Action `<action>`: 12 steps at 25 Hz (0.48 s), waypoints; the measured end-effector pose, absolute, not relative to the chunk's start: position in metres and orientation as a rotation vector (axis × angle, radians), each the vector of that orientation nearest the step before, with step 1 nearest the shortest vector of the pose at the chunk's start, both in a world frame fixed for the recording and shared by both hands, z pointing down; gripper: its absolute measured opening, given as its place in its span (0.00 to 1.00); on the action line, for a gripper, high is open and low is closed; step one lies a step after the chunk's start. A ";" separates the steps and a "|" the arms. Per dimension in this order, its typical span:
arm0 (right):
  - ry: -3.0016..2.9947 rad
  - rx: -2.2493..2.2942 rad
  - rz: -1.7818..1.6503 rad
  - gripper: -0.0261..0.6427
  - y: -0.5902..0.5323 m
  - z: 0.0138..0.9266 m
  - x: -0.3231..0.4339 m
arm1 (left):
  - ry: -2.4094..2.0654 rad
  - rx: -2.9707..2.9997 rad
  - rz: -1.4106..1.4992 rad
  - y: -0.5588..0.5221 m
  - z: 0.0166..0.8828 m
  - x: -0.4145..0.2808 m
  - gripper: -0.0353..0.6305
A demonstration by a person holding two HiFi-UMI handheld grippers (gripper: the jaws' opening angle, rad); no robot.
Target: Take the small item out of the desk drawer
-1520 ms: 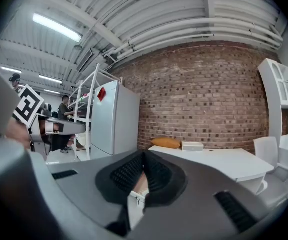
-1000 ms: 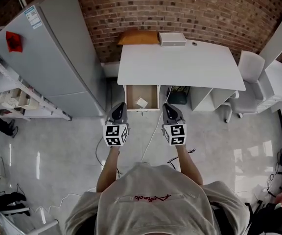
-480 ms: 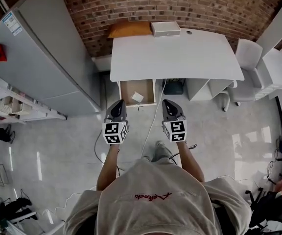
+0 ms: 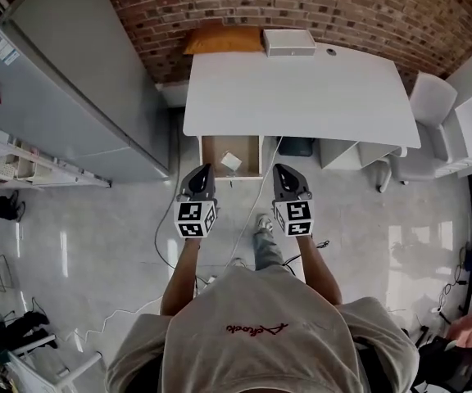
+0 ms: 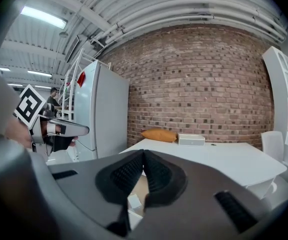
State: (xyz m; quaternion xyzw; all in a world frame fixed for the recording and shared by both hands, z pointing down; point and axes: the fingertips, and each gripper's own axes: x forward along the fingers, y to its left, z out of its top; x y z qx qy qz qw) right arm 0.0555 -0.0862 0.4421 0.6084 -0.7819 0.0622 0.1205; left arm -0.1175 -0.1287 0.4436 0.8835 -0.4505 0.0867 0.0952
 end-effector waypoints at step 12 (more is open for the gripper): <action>-2.430 1.619 0.151 0.06 -0.184 0.431 0.078 | -1.516 2.532 0.262 -0.201 0.429 -0.093 0.06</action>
